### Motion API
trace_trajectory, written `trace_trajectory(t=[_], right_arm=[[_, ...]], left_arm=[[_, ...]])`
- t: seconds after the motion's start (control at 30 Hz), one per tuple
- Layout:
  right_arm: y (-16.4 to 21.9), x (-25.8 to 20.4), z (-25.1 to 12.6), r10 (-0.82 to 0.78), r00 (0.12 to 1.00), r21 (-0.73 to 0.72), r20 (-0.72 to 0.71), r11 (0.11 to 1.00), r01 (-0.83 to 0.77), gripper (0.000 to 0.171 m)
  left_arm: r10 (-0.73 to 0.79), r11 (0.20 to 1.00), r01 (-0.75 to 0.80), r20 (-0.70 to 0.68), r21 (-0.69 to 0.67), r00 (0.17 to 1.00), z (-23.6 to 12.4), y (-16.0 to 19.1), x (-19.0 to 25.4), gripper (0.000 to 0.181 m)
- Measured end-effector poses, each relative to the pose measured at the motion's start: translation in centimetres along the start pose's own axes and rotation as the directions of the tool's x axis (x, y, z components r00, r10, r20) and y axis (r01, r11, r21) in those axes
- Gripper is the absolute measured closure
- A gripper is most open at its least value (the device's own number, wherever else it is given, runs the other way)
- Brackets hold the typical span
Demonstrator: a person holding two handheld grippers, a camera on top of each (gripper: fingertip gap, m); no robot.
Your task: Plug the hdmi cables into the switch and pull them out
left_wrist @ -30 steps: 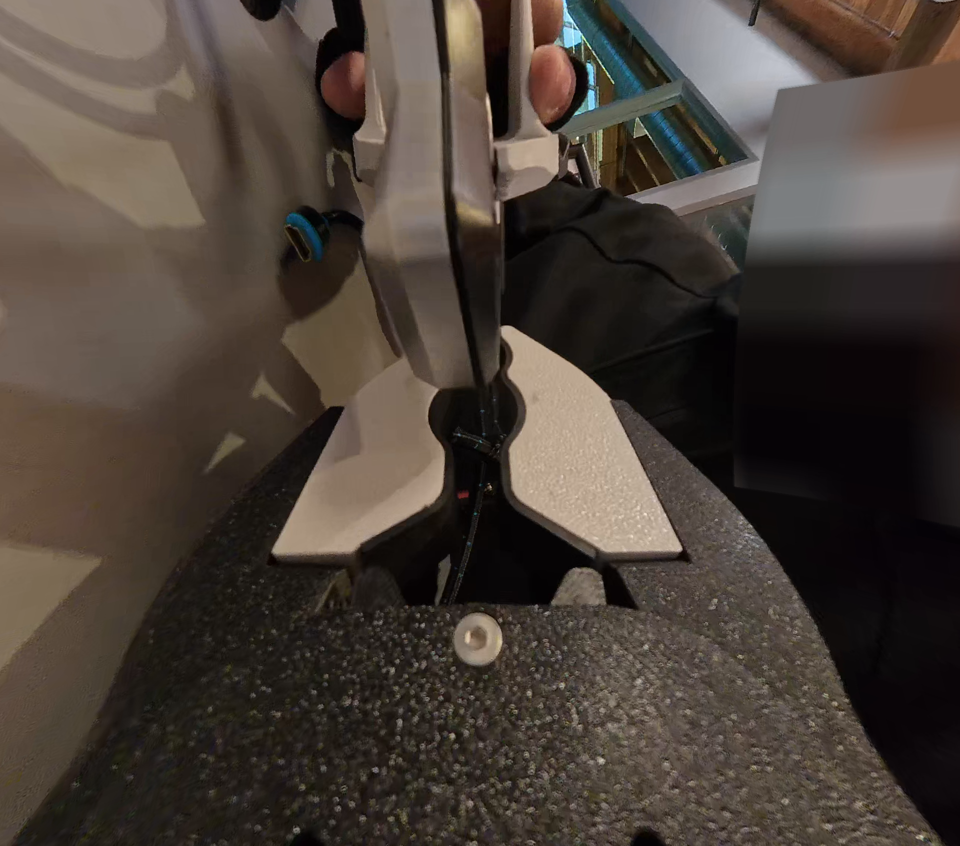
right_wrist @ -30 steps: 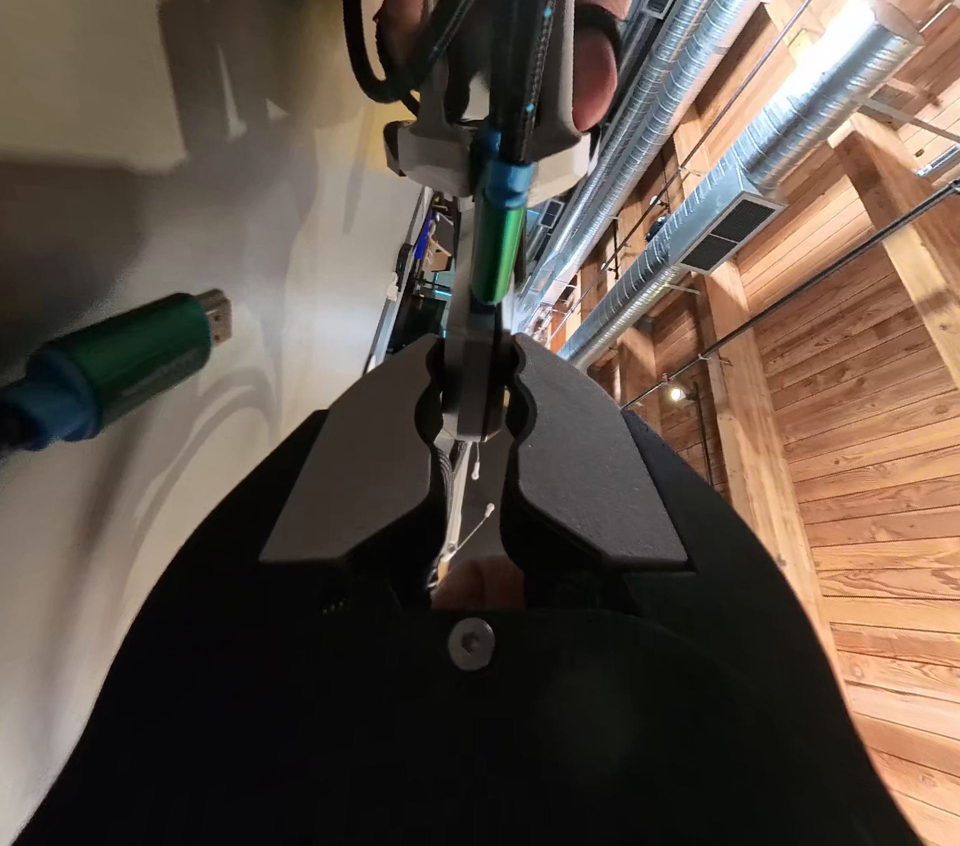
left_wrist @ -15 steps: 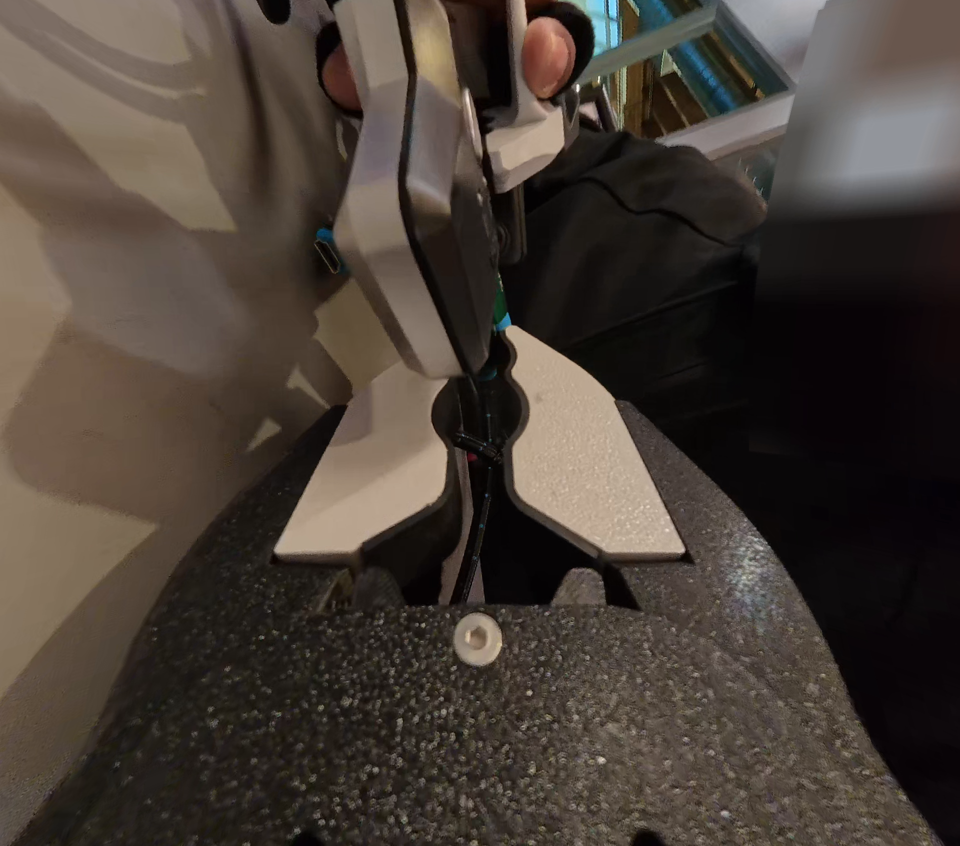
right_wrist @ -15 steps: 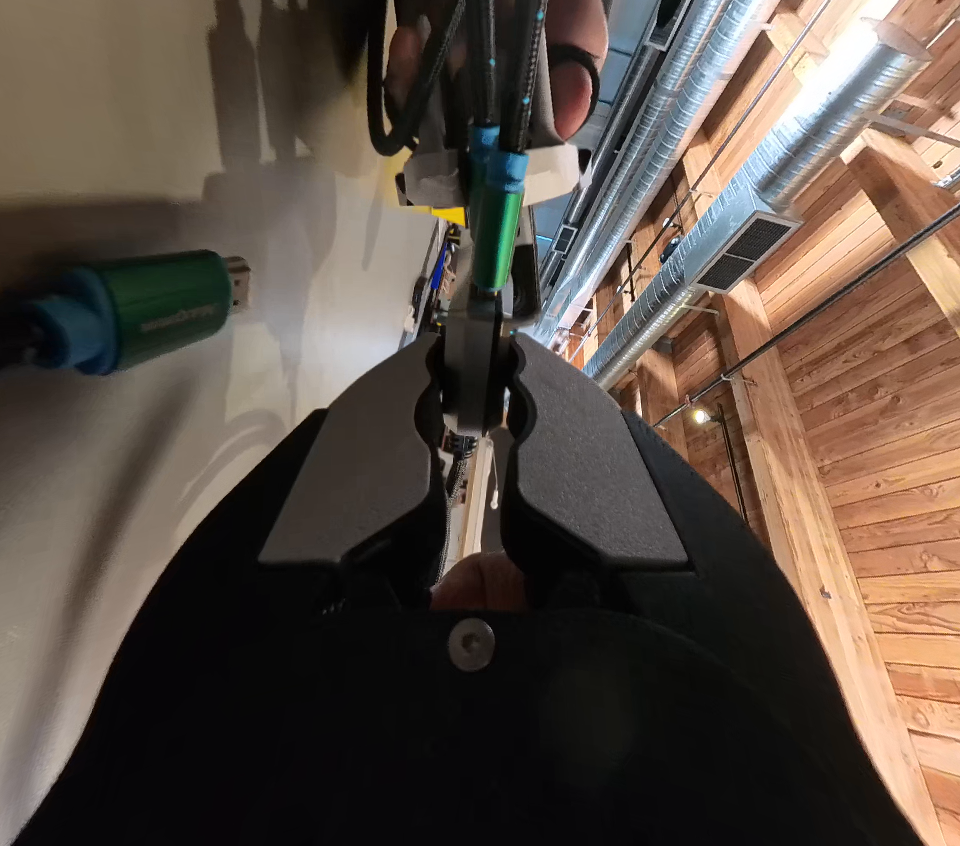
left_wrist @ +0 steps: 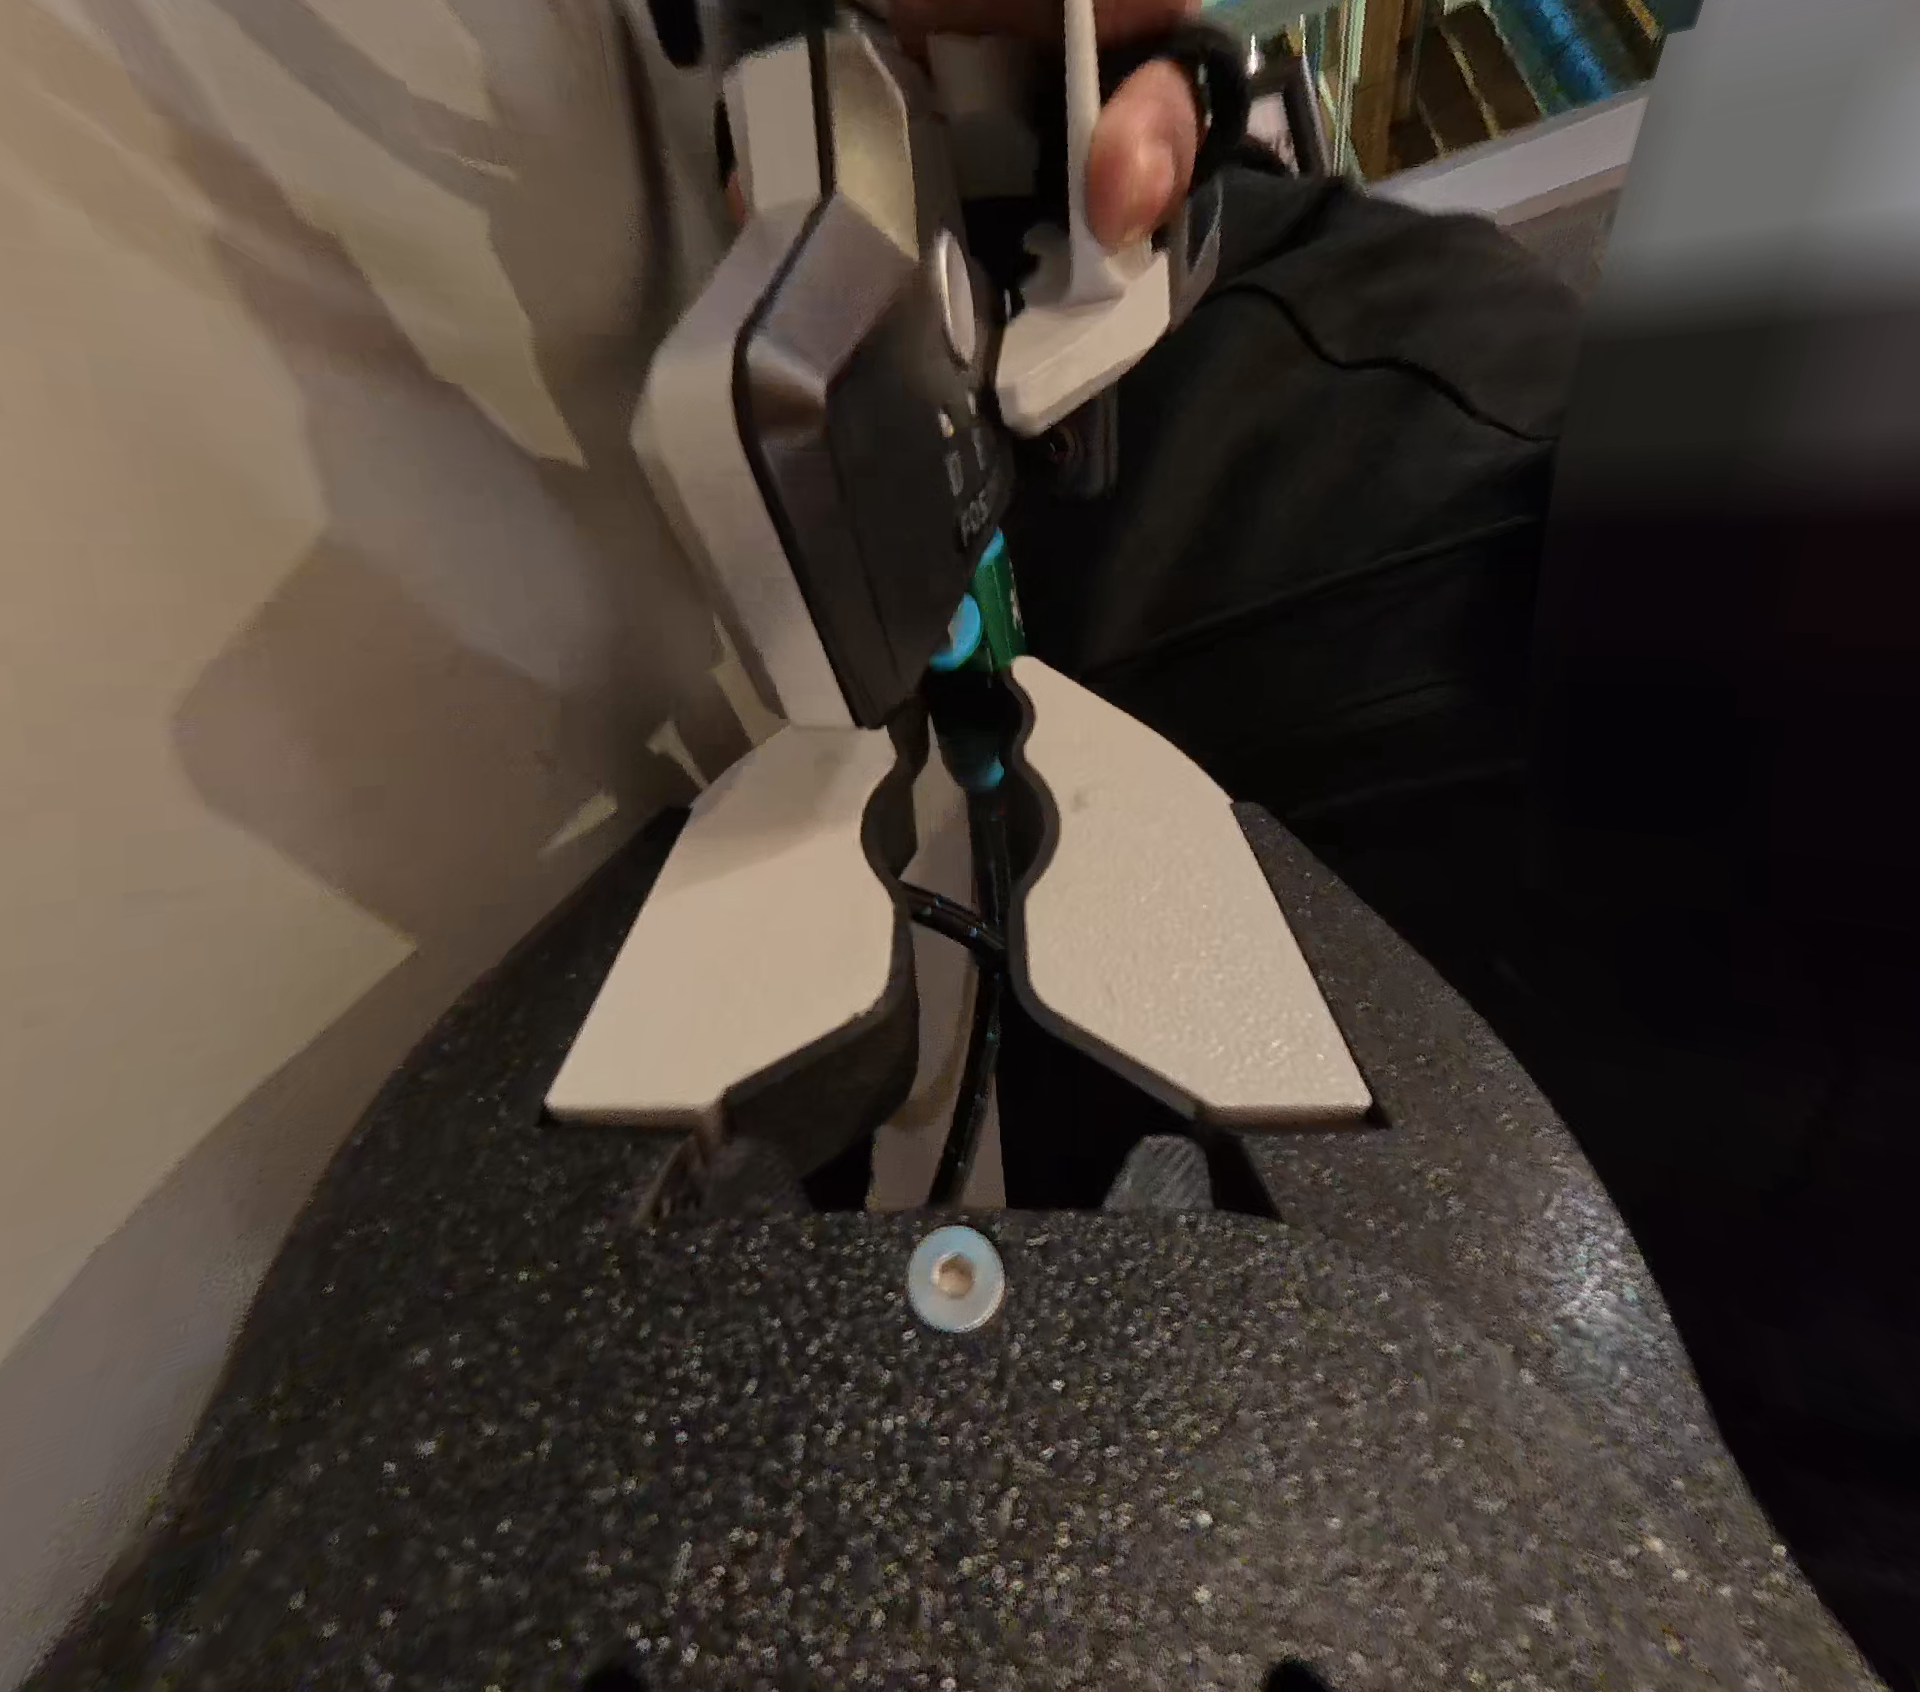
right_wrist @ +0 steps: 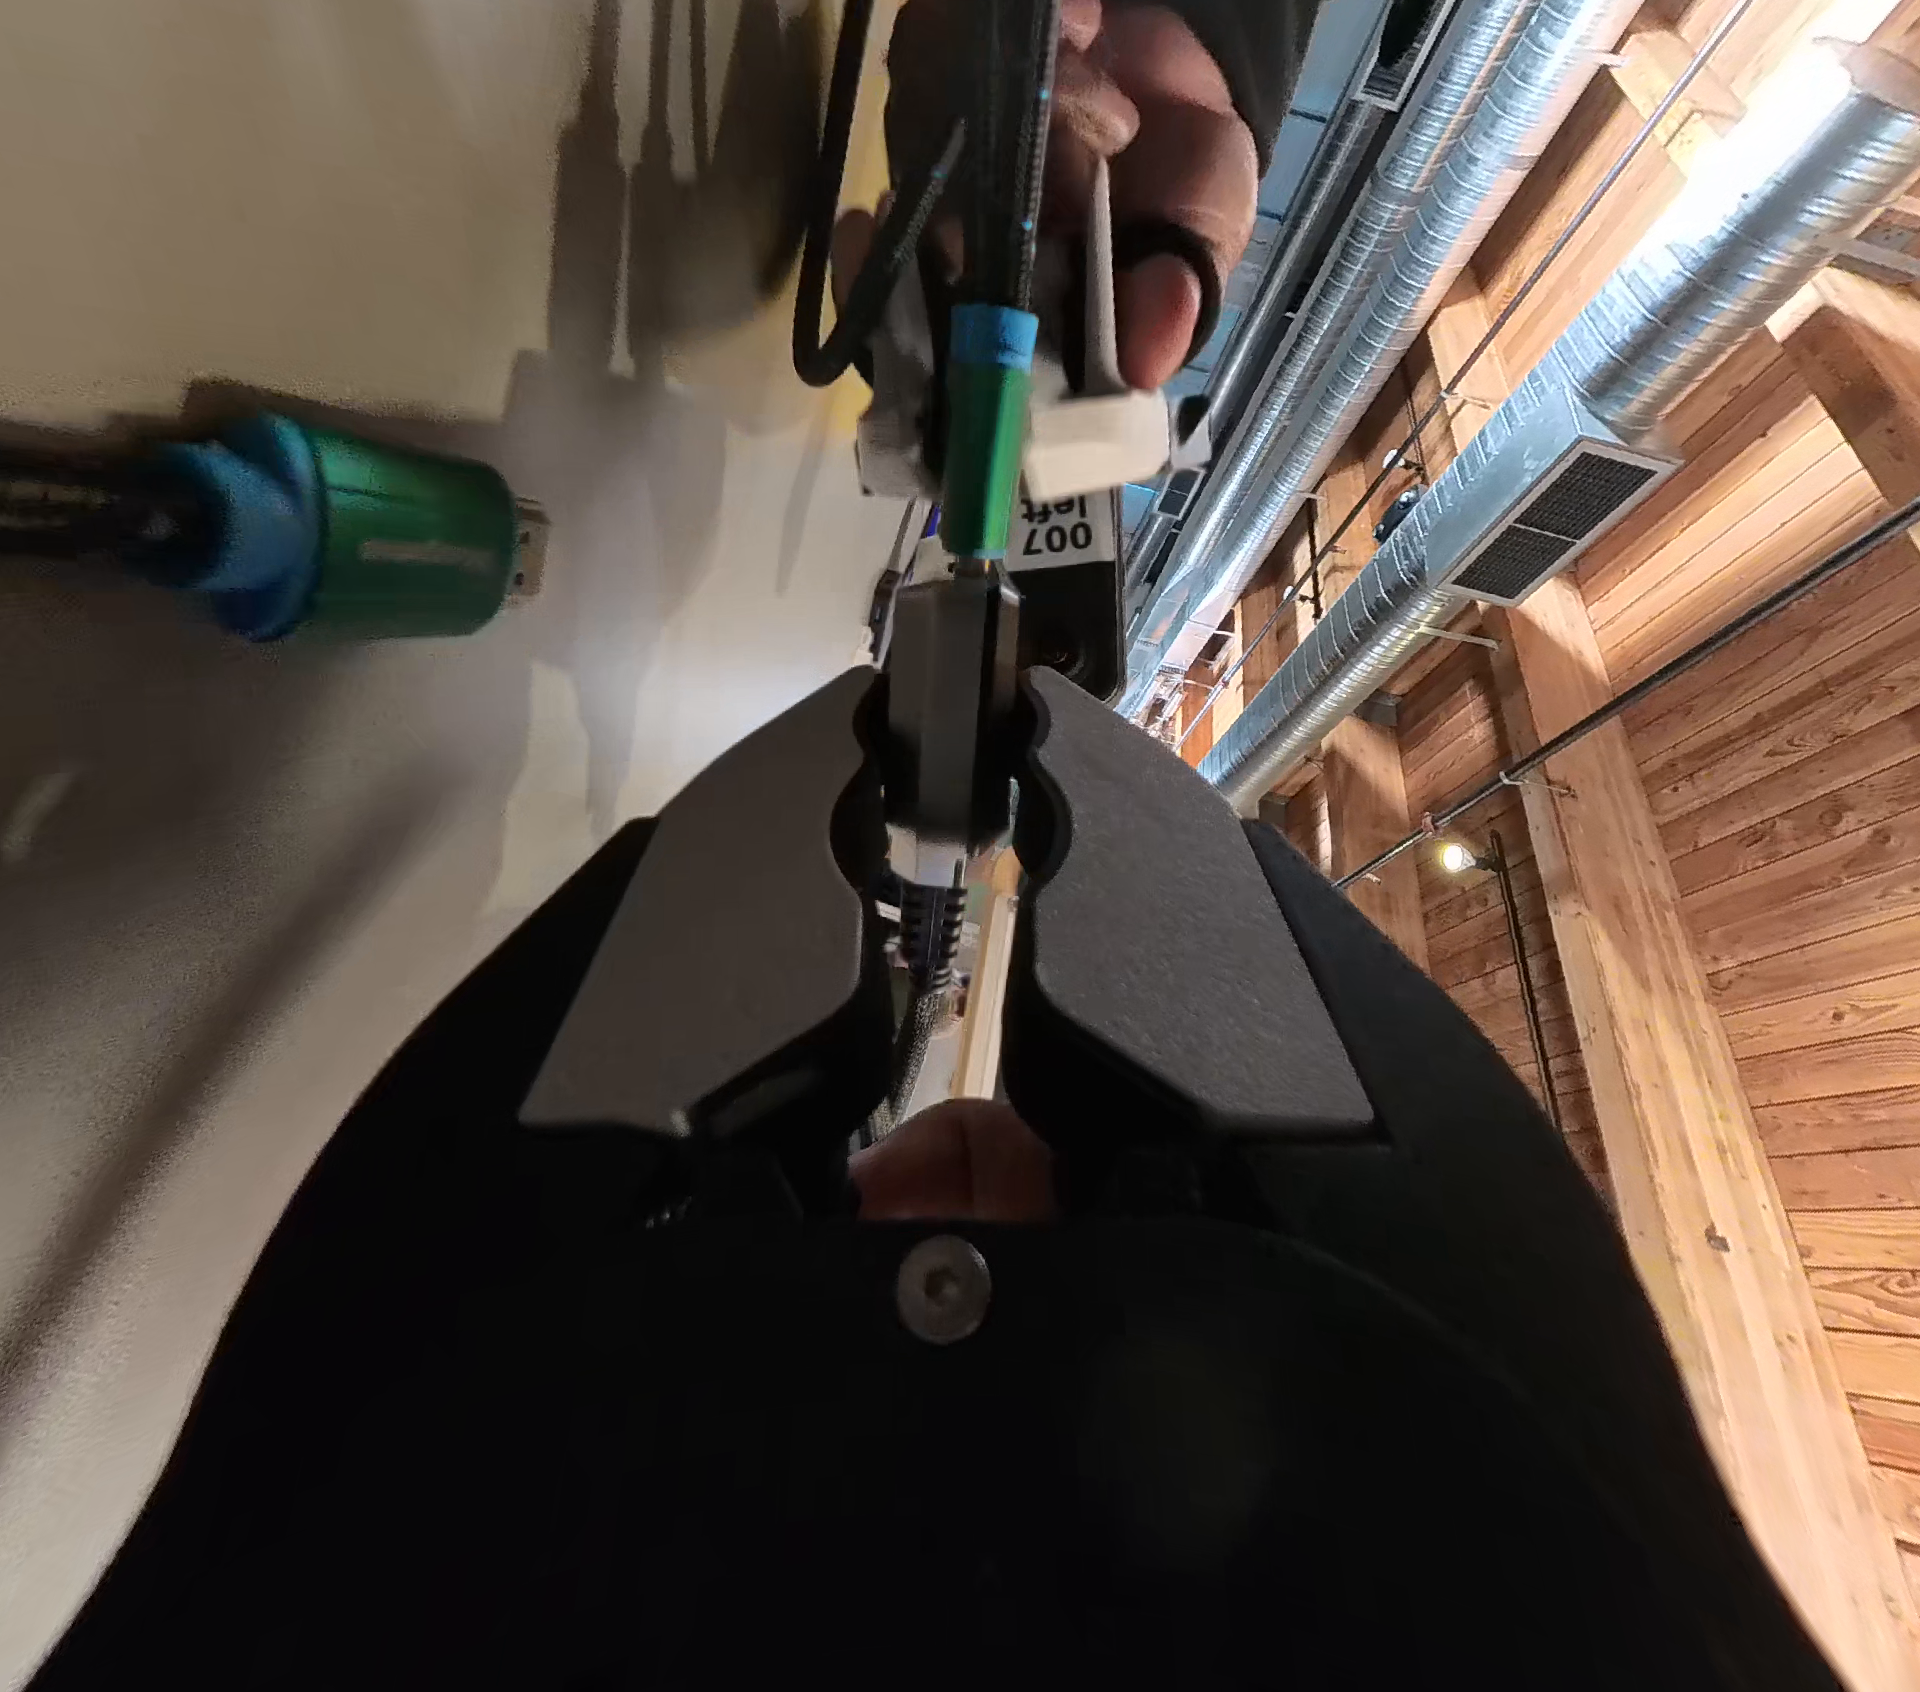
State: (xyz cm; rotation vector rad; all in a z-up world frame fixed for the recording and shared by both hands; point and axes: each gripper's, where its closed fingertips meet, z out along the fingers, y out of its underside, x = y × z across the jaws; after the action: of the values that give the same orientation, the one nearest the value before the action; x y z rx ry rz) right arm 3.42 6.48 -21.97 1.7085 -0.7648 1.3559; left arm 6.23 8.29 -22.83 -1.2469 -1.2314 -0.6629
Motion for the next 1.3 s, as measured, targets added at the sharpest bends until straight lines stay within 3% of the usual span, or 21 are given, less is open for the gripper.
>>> trace_trajectory(t=[0.2,0.37,0.47,0.7,0.83,1.0,1.1,1.3], right_arm=[[-0.2,-0.7,0.2,0.023,1.000,0.005,0.007,1.000,-0.023,0.150],[-0.4,-0.6,0.2,0.059,0.998,0.022,0.001,0.998,-0.059,0.150],[-0.3,-1.3,0.3,0.049,0.998,0.009,0.033,0.999,-0.049,0.150],[0.6,-2.3,0.7,0.052,0.997,-0.048,0.061,0.998,-0.049,0.150],[0.6,-2.3,0.8,0.056,0.997,-0.050,0.058,0.997,-0.053,0.150],[0.9,-2.3,0.9,0.057,0.997,-0.070,0.053,0.996,-0.054,0.149],[1.0,-2.5,1.0,0.059,0.996,-0.072,0.063,0.996,-0.054,0.149],[1.3,-2.9,0.9,0.068,0.995,-0.084,0.079,0.995,-0.061,0.149]], left_arm=[[-0.023,0.997,0.022,0.009,0.073,1.000,-0.1,-0.6,-0.6,0.169],[0.002,1.000,-0.003,0.024,0.026,1.000,0.0,0.0,-0.3,0.170],[0.011,1.000,-0.012,0.086,0.011,0.996,-0.2,0.1,-1.4,0.170],[0.004,0.989,-0.046,0.286,0.142,0.958,-1.9,-0.8,-2.8,0.164],[0.027,0.978,-0.125,0.489,0.169,0.872,-3.7,-0.3,-3.0,0.154],[0.136,0.948,-0.303,0.741,0.095,0.658,-4.5,0.4,-1.9,0.144],[0.177,0.938,-0.345,0.797,0.041,0.577,-3.5,1.2,-2.5,0.144],[0.209,0.948,-0.316,0.834,-0.045,0.511,-2.1,1.7,-4.7,0.144]])
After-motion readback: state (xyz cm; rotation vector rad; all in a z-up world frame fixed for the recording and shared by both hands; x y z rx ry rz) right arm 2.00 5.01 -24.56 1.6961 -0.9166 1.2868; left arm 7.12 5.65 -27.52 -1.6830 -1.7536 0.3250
